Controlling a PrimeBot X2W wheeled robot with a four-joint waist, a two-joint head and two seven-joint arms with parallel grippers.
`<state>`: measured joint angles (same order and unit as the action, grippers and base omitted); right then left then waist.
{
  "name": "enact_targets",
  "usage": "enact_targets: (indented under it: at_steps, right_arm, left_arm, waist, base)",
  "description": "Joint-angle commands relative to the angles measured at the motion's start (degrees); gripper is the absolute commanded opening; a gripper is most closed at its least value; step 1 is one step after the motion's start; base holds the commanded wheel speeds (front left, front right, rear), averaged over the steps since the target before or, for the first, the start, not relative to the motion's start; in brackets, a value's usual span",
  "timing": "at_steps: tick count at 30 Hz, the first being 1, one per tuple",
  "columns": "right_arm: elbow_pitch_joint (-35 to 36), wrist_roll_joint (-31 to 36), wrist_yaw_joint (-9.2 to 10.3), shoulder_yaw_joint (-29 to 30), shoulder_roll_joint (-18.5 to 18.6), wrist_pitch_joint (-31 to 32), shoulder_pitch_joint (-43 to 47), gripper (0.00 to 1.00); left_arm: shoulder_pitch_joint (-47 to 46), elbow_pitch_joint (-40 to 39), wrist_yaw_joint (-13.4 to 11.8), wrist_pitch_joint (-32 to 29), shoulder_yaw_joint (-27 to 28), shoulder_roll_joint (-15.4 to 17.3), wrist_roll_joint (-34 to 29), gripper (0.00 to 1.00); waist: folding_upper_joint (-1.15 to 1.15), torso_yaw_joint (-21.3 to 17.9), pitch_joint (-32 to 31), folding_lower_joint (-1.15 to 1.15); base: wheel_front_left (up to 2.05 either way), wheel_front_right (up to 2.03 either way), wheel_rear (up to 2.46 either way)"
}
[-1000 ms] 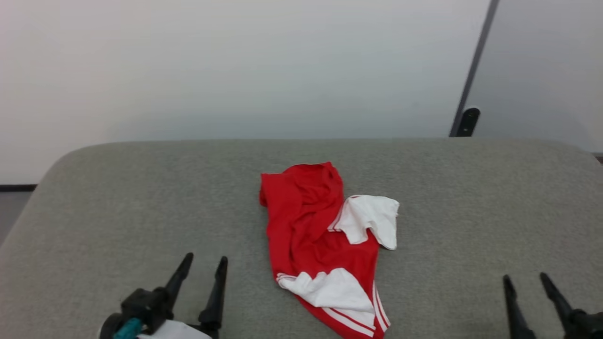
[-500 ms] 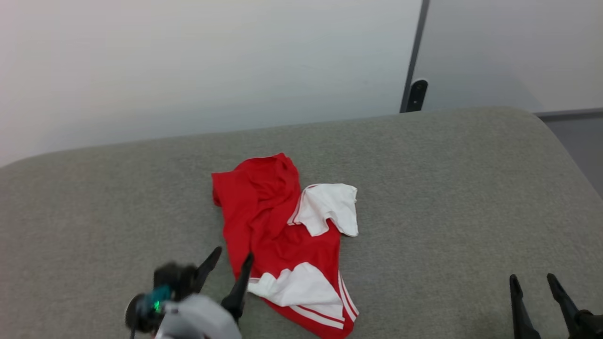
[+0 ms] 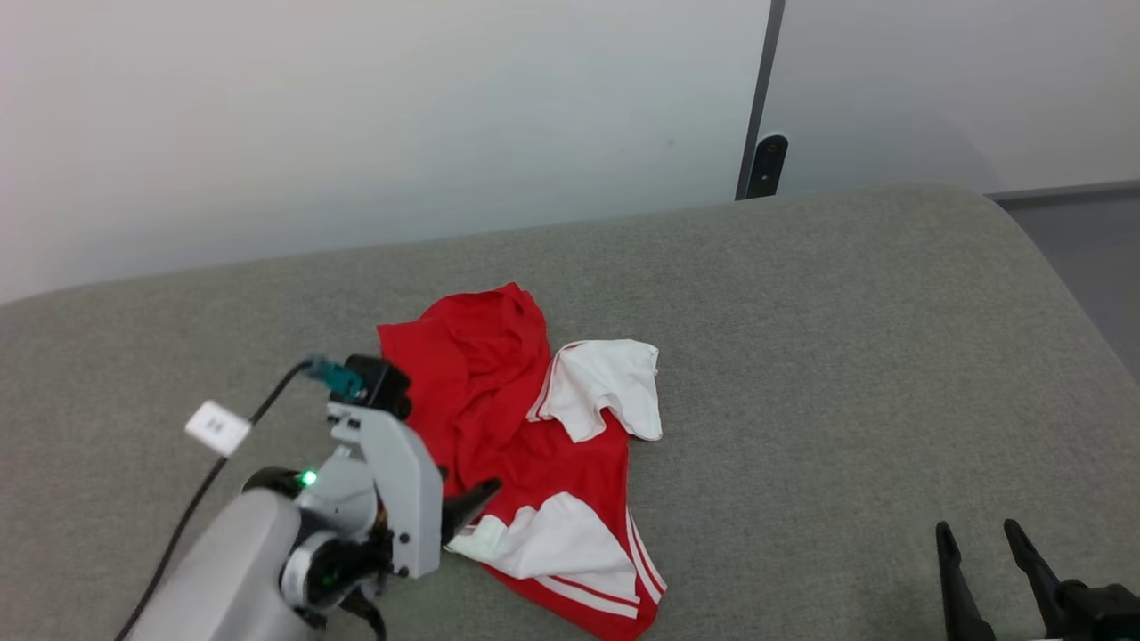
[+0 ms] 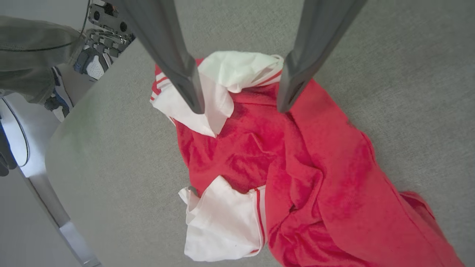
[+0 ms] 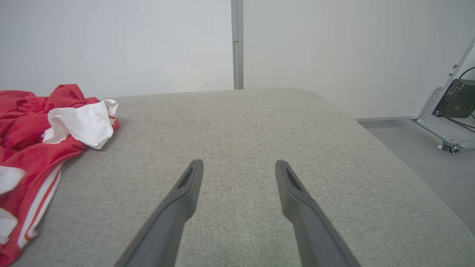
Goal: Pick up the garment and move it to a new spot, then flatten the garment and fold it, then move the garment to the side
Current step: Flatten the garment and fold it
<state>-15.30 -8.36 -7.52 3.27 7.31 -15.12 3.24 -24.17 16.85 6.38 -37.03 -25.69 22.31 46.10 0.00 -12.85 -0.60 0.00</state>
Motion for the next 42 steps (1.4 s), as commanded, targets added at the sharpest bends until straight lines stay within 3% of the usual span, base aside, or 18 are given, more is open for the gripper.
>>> enact_targets:
  at_steps: [1, 9, 18, 28, 29, 30, 31, 32, 33, 34, 35, 42]
  right_arm:
    - [-0.38, -0.25, 0.06, -0.34, -0.17, -0.03, -0.51, 1.00]
    - [-1.24, -0.52, 0.06, -1.34, -1.05, -0.03, -1.81, 1.00]
    - [-1.53, -0.64, 0.06, -1.20, -1.55, -0.03, -2.95, 1.00]
    - [-1.61, -0.30, 0.06, -1.52, -1.79, -0.03, -3.83, 1.00]
    - [-1.57, -0.29, 0.06, -1.52, -1.80, -0.03, -3.83, 1.00]
    - [-1.52, -0.28, 0.06, -1.47, -1.82, -0.03, -3.82, 1.00]
    - [-1.45, -0.24, 0.06, -1.39, -1.86, -0.03, -3.76, 1.00]
    - [-1.40, -0.18, 0.06, -1.31, -1.89, -0.03, -3.70, 1.00]
    - [-1.37, -0.09, 0.06, -1.24, -1.91, -0.03, -3.62, 1.00]
    - [-1.37, -0.09, 0.06, -1.24, -1.91, -0.03, -3.62, 1.00]
    - [-1.32, 0.03, 0.06, -1.19, -1.96, -0.03, -3.59, 1.00]
    - [-1.22, 0.35, 0.06, -0.94, -2.06, -0.03, -3.94, 1.00]
  left_arm:
    - [-1.32, 0.32, -0.97, -3.14, -0.64, -0.19, 0.92, 1.00]
    - [-6.54, 2.00, -3.02, -14.27, -4.26, -1.00, 1.10, 1.00]
    - [-8.72, 5.47, -3.53, -19.78, -7.29, -0.81, 0.07, 1.00]
    - [-10.35, 8.57, -2.13, -22.36, -10.83, -2.02, -1.05, 1.00]
    - [-10.26, 8.89, -2.22, -22.68, -10.94, -2.20, -0.79, 0.88]
    - [-10.23, 9.01, -2.10, -22.90, -11.16, -2.26, -0.84, 0.62]
    - [-10.28, 9.06, -1.99, -22.91, -11.31, -2.29, -0.91, 0.45]
    - [-10.23, 9.23, -2.01, -23.01, -11.38, -2.38, -0.83, 0.39]
    - [-10.04, 9.41, -2.29, -23.29, -11.34, -2.57, -0.47, 0.19]
    - [-10.04, 9.41, -2.29, -23.29, -11.34, -2.57, -0.47, 0.19]
    - [-9.98, 9.31, -2.07, -23.41, -11.67, -2.57, -0.53, 0.00]
    - [-9.89, 9.28, -1.98, -24.40, -11.47, -2.73, 0.96, 0.00]
  waist:
    - [0.00, -0.39, 0.45, 0.00]
    - [0.00, -2.02, 2.83, 0.00]
    - [0.00, -3.56, 4.62, 0.00]
    - [0.00, -3.78, 5.70, 0.00]
    - [0.00, -3.75, 5.72, 0.00]
    - [0.00, -3.71, 5.73, 0.00]
    - [0.00, -3.64, 5.77, 0.00]
    - [0.00, -3.57, 5.79, 0.00]
    - [0.00, -3.49, 5.80, 0.00]
    - [0.00, -3.49, 5.80, 0.00]
    - [0.00, -3.42, 5.82, 0.00]
    - [0.00, -2.63, 5.87, 0.00]
  base:
    - [0.00, 0.00, 0.00]
    - [0.00, 0.00, 0.00]
    - [0.00, 0.00, 0.00]
    - [0.00, 0.00, 0.00]
    - [0.00, 0.00, 0.00]
    - [0.00, 0.00, 0.00]
    - [0.00, 0.00, 0.00]
    - [0.00, 0.00, 0.00]
    - [0.00, 0.00, 0.00]
    - [0.00, 0.00, 0.00]
    - [0.00, 0.00, 0.00]
    - [0.00, 0.00, 0.00]
